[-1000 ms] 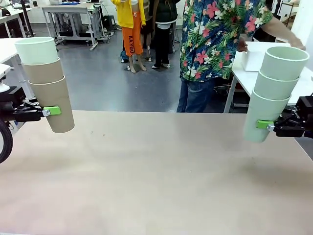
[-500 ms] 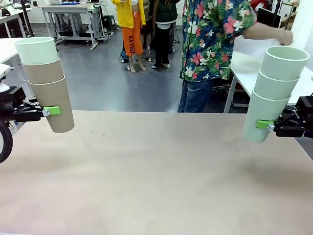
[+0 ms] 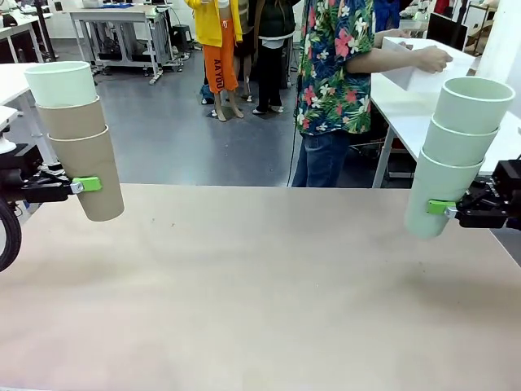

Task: Stack the cups and store them in the basket.
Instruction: Place the stack of Reusable plastic cups into the Pantry Basket.

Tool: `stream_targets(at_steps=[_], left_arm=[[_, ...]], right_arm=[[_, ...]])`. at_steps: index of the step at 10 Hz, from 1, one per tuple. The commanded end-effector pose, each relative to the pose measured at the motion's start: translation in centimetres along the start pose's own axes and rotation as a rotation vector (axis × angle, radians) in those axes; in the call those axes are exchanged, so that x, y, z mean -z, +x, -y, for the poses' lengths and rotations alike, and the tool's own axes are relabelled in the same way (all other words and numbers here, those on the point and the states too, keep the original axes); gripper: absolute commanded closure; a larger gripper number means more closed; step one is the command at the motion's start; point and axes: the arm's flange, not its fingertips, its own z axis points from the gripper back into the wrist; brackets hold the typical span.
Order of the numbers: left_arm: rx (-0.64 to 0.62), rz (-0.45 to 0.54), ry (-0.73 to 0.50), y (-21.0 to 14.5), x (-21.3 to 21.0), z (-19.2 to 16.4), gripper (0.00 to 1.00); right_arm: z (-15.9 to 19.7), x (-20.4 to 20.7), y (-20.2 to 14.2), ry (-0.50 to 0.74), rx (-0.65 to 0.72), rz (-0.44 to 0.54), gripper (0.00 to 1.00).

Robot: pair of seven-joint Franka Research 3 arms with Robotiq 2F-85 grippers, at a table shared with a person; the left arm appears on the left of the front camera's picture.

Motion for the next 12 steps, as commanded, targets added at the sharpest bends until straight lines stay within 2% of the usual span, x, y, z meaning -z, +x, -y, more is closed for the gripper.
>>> stream_targets(at_steps=[1,12], left_arm=[[0.011,0.003,-0.004,0.49,0.06,0.12,0.15],[0.011,0.003,-0.004,0.49,0.06,0.12,0.15]], right_arm=[[-0.01,-0.04,0.29,-0.002,-0.012,0.000,0.15],[-0.01,-0.04,0.29,-0.002,-0.012,0.000,0.15]])
